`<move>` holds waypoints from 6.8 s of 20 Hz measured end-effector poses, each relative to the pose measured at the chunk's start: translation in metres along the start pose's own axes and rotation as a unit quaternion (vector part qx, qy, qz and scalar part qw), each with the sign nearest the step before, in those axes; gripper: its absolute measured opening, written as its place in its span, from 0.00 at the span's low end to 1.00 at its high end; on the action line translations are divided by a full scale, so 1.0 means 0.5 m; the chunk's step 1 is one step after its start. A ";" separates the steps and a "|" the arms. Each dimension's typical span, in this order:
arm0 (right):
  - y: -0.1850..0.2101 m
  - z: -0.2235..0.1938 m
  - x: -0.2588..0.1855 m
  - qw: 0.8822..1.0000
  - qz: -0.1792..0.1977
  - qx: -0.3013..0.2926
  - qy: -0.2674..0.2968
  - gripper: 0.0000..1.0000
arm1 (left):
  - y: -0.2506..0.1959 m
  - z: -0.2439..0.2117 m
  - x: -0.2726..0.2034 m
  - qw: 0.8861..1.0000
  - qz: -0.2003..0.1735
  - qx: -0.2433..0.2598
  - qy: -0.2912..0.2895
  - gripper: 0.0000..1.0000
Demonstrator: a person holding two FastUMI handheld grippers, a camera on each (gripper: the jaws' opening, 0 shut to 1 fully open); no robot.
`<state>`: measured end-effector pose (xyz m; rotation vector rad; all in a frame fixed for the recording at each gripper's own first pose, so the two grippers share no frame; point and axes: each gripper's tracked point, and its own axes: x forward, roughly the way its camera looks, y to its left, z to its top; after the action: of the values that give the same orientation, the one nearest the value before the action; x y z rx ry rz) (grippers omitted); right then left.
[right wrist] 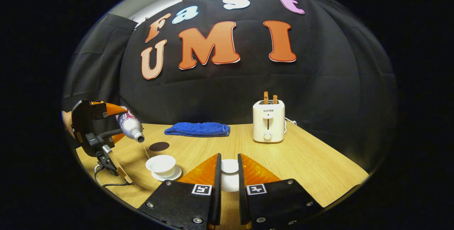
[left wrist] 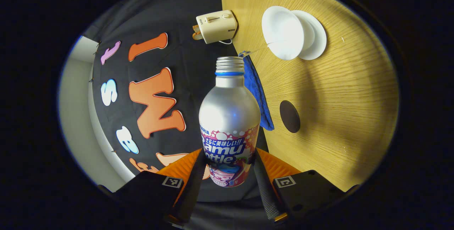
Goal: Open the teacup lid with one hand, grasp the water bottle and pour water into the teacup with the other hand; after pouring, place the water bottle on the coaster and then close the teacup lid.
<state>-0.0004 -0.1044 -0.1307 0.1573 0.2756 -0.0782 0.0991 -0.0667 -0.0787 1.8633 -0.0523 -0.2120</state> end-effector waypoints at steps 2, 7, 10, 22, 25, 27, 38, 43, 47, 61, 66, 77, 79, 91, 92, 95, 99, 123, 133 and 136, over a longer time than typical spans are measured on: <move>-0.008 0.002 -0.005 1.000 -0.005 -0.001 -0.003 0.21 | 0.006 -0.002 0.001 1.000 0.003 0.007 -0.003 0.79; -0.017 0.007 -0.012 1.000 -0.008 -0.001 -0.007 0.22 | 0.036 0.000 0.006 0.999 0.020 0.040 -0.010 0.79; -0.022 0.007 -0.015 1.000 -0.010 0.001 -0.009 0.21 | 0.054 -0.005 0.011 0.998 0.029 0.049 -0.010 0.79; -0.008 0.004 -0.011 1.000 -0.001 -0.005 -0.008 0.22 | 0.124 -0.005 0.010 0.993 0.069 0.095 -0.019 0.79; -0.007 0.007 -0.012 1.000 0.001 -0.006 -0.008 0.21 | 0.132 -0.005 0.006 0.991 0.079 0.105 -0.020 0.79; -0.009 0.009 -0.014 1.000 0.001 -0.008 -0.011 0.21 | 0.140 -0.002 0.000 0.989 0.085 0.117 -0.018 0.79; 0.003 0.004 -0.011 1.000 0.012 -0.012 -0.005 0.22 | 0.134 0.028 -0.002 0.982 0.103 0.153 -0.030 0.79; 0.015 -0.010 -0.013 1.000 0.019 -0.010 0.000 0.22 | 0.091 0.035 0.023 0.981 0.095 0.167 -0.035 0.76; 0.021 -0.009 -0.013 1.000 0.023 -0.010 0.001 0.21 | 0.069 0.060 0.029 0.979 0.093 0.175 -0.047 0.76; 0.051 -0.014 -0.016 0.999 0.042 0.001 0.011 0.21 | 0.053 0.114 0.028 0.977 0.109 0.164 -0.077 0.76; 0.066 -0.004 -0.014 0.999 0.046 -0.003 0.008 0.21 | 0.095 0.108 0.008 0.978 0.149 0.115 -0.084 0.75; 0.124 0.007 -0.006 0.998 0.067 -0.016 0.008 0.21 | 0.163 -0.027 0.013 0.936 0.212 -0.277 -0.042 0.82; 0.135 0.007 -0.004 0.997 0.070 -0.019 0.011 0.22 | 0.152 -0.040 0.016 0.910 0.205 -0.358 -0.036 0.78; 0.189 -0.005 0.033 0.995 0.090 -0.041 0.023 0.21 | 0.017 0.036 0.122 0.752 0.072 -0.655 -0.015 0.82; 0.192 -0.006 0.036 0.995 0.090 -0.042 0.025 0.21 | -0.001 0.038 0.128 0.737 0.061 -0.674 -0.009 0.78; 0.205 -0.007 0.042 0.994 0.095 -0.052 0.027 0.21 | -0.041 0.040 0.157 0.686 0.024 -0.727 0.003 0.73; 0.220 -0.001 0.050 0.993 0.101 -0.059 0.027 0.21 | -0.079 0.047 0.182 0.608 -0.020 -0.794 0.008 0.78; 0.288 -0.029 0.091 0.988 0.130 -0.063 0.051 0.21 | -0.231 0.046 0.252 0.549 -0.130 -0.822 0.075 0.79; 0.319 -0.036 0.099 0.987 0.136 -0.064 0.051 0.21 | -0.263 0.071 0.185 0.564 -0.173 -0.803 0.083 0.99; 0.327 -0.036 0.104 0.987 0.137 -0.062 0.049 0.21 | -0.250 0.065 0.151 0.560 -0.170 -0.807 0.078 0.96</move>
<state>0.0609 0.0568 -0.1387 0.0731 0.3531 0.2189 0.1589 -0.0706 -0.2161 -0.0357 0.4925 -0.2167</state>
